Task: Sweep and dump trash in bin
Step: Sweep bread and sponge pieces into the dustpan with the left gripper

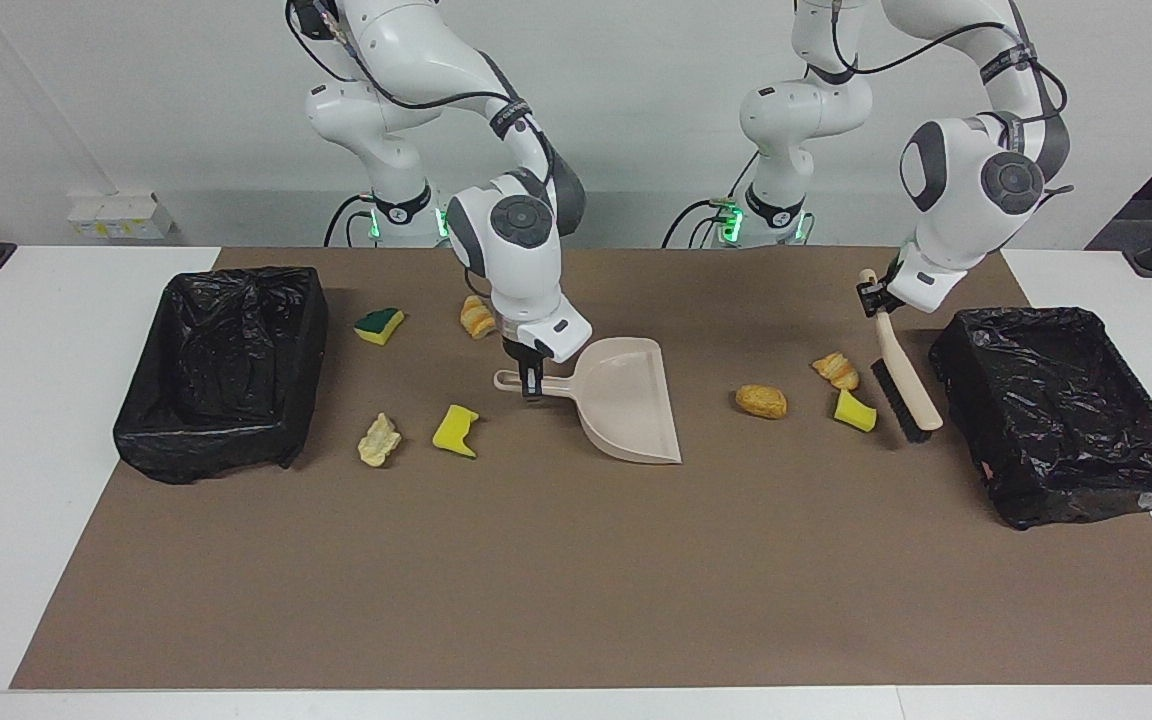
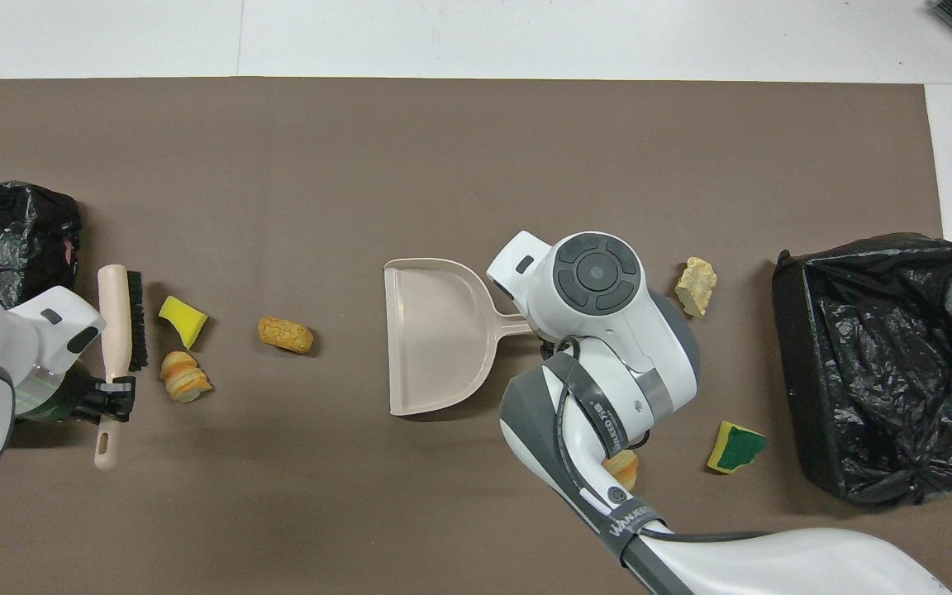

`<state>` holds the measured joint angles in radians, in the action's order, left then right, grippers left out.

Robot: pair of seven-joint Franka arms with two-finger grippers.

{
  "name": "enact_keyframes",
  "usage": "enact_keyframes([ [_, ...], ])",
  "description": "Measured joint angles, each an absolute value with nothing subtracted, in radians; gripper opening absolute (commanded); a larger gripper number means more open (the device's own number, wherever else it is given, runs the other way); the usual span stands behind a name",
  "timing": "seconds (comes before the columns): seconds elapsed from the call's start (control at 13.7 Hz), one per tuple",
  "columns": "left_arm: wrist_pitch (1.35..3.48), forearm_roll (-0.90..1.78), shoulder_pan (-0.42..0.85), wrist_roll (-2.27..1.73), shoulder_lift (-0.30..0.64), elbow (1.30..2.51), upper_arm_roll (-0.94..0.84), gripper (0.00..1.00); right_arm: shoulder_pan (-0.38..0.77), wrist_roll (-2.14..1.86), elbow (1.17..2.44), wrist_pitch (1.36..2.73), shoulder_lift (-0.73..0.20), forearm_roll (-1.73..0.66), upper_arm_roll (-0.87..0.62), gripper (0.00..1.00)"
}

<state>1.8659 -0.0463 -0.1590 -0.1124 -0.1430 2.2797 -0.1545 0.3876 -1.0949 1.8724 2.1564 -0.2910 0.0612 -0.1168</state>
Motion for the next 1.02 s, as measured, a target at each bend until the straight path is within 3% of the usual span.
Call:
enact_keyframes([
  [0.44,1.931,0.022,-0.07,-0.126,-0.143,2.342,-0.17,0.0,0.388,-1.093,1.872,2.156,-0.291,0.061,-0.117,0.0],
  [1.02,1.974,0.275,0.286,-0.286,-0.141,2.342,-0.18,0.0,0.388,-1.09,1.872,2.156,-0.291,0.061,-0.117,0.0],
])
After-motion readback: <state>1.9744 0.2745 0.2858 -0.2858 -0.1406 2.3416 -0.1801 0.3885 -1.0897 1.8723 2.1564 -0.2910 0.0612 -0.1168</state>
